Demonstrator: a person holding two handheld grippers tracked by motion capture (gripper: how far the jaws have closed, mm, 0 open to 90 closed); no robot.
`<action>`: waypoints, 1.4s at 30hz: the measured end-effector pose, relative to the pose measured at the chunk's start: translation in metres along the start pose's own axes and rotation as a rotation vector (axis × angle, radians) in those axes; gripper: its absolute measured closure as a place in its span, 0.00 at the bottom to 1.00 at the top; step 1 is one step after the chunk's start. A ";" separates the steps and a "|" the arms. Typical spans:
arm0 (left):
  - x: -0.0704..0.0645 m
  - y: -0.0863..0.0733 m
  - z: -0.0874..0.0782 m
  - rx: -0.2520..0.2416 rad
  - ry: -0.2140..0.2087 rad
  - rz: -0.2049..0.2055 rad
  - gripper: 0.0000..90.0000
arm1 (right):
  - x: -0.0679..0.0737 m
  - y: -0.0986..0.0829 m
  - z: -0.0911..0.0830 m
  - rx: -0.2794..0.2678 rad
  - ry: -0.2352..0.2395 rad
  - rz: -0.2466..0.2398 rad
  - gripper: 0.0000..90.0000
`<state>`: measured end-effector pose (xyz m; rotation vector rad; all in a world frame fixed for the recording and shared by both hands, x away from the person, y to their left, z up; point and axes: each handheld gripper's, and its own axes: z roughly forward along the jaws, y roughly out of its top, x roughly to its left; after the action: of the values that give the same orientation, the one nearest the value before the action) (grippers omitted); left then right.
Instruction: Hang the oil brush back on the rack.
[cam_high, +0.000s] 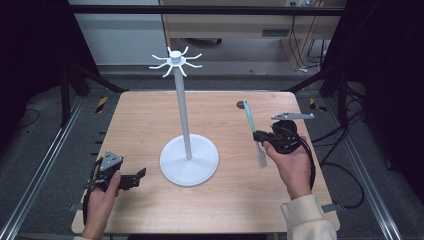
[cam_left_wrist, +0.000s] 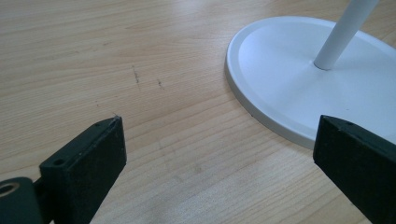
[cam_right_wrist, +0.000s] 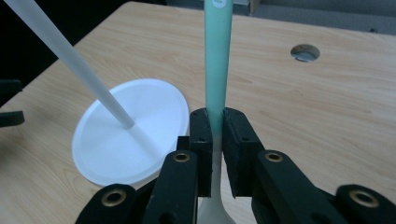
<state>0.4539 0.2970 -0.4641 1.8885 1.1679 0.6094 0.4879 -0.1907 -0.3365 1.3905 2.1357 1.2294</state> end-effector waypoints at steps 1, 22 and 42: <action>0.000 0.000 0.000 0.000 0.000 -0.002 0.02 | 0.002 0.002 -0.001 -0.009 0.002 -0.005 0.92; 0.001 0.000 0.000 0.000 -0.004 -0.010 0.03 | 0.063 0.032 -0.020 -0.183 0.108 -0.104 0.92; 0.001 -0.001 0.000 0.002 -0.006 -0.008 0.03 | 0.099 0.053 -0.046 -0.323 0.160 -0.175 0.92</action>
<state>0.4541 0.2983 -0.4646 1.8849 1.1726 0.5985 0.4421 -0.1197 -0.2498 0.9790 1.9940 1.5733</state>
